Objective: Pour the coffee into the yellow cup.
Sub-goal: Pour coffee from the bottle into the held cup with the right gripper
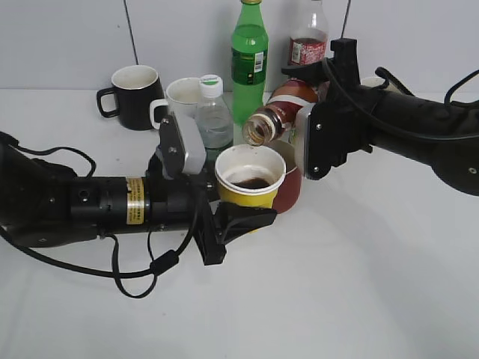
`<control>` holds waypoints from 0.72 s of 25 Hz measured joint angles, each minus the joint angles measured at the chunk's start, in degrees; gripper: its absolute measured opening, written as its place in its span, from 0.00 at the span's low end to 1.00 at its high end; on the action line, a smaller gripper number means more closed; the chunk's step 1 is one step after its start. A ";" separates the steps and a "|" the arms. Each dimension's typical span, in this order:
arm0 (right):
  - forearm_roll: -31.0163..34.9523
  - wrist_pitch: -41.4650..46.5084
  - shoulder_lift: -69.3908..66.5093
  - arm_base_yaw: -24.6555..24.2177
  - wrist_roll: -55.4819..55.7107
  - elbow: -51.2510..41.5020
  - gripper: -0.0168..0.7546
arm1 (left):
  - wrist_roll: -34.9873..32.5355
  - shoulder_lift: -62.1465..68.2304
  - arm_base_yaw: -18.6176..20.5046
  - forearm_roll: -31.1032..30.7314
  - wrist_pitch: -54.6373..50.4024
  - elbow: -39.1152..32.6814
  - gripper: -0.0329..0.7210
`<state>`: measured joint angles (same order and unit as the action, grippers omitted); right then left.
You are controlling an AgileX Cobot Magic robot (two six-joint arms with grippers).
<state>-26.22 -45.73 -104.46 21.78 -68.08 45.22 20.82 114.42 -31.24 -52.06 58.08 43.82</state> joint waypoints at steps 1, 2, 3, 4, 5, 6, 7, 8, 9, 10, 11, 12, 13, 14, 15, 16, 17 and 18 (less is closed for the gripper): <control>0.00 0.00 0.00 0.00 -0.19 0.00 0.68 | 0.00 0.00 0.00 -0.40 0.07 0.00 0.59; 0.00 0.00 0.00 0.00 -0.45 0.00 0.68 | 0.00 0.00 0.00 -0.72 0.23 0.00 0.59; 0.00 0.00 0.00 0.00 -0.76 0.00 0.68 | 0.00 0.00 0.00 -0.90 0.48 0.00 0.59; 0.00 0.00 0.00 0.00 -1.17 0.00 0.68 | 0.00 0.00 0.00 -1.04 0.76 0.00 0.59; 0.00 0.00 0.00 0.00 -1.48 0.00 0.68 | 0.00 0.00 0.00 -1.04 0.90 0.00 0.59; 0.00 0.00 0.00 0.00 -1.80 0.00 0.68 | 0.00 0.00 0.00 -1.04 0.90 0.00 0.59; 0.04 0.00 0.00 0.00 -2.22 0.00 0.68 | 0.00 0.00 0.00 -1.11 0.92 0.00 0.59; 0.04 0.00 0.00 0.00 -2.59 0.00 0.68 | 0.00 0.00 0.00 -1.16 0.92 0.00 0.59; 0.04 0.00 0.00 0.00 -2.96 0.00 0.68 | 0.00 0.00 0.00 -1.16 0.96 0.00 0.59; 0.04 0.00 0.00 0.00 -3.30 0.00 0.68 | 0.00 0.00 0.00 -1.22 1.03 0.00 0.59; 0.04 0.00 0.00 0.00 -3.93 0.00 0.68 | 0.00 0.00 0.00 -1.22 1.14 0.00 0.59; 0.04 0.00 0.00 0.00 -4.51 0.00 0.68 | 0.00 0.00 0.00 -1.28 1.14 0.00 0.59; 0.04 0.00 0.00 0.00 -4.74 0.00 0.68 | 0.00 0.00 0.00 -1.28 1.14 0.00 0.59; 0.04 0.00 0.00 0.00 -4.97 0.00 0.68 | 0.00 0.00 0.00 -1.33 1.14 0.00 0.59; 0.04 -0.05 0.00 0.00 -5.11 0.00 0.68 | 0.00 0.00 0.00 -1.32 1.14 0.00 0.59; 0.04 -0.19 0.00 0.00 -5.24 0.00 0.68 | 0.00 0.00 0.00 -1.39 1.20 0.00 0.59; 0.04 -0.38 0.00 0.00 -5.33 0.00 0.68 | 0.00 0.00 0.00 -1.52 1.20 0.00 0.59; 0.04 -0.45 0.00 0.00 -5.65 0.00 0.68 | 0.00 0.00 0.00 -1.61 1.20 0.00 0.59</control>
<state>-26.18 -46.19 -104.46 21.78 -73.73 45.22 20.82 114.42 -31.24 -53.67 59.27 43.82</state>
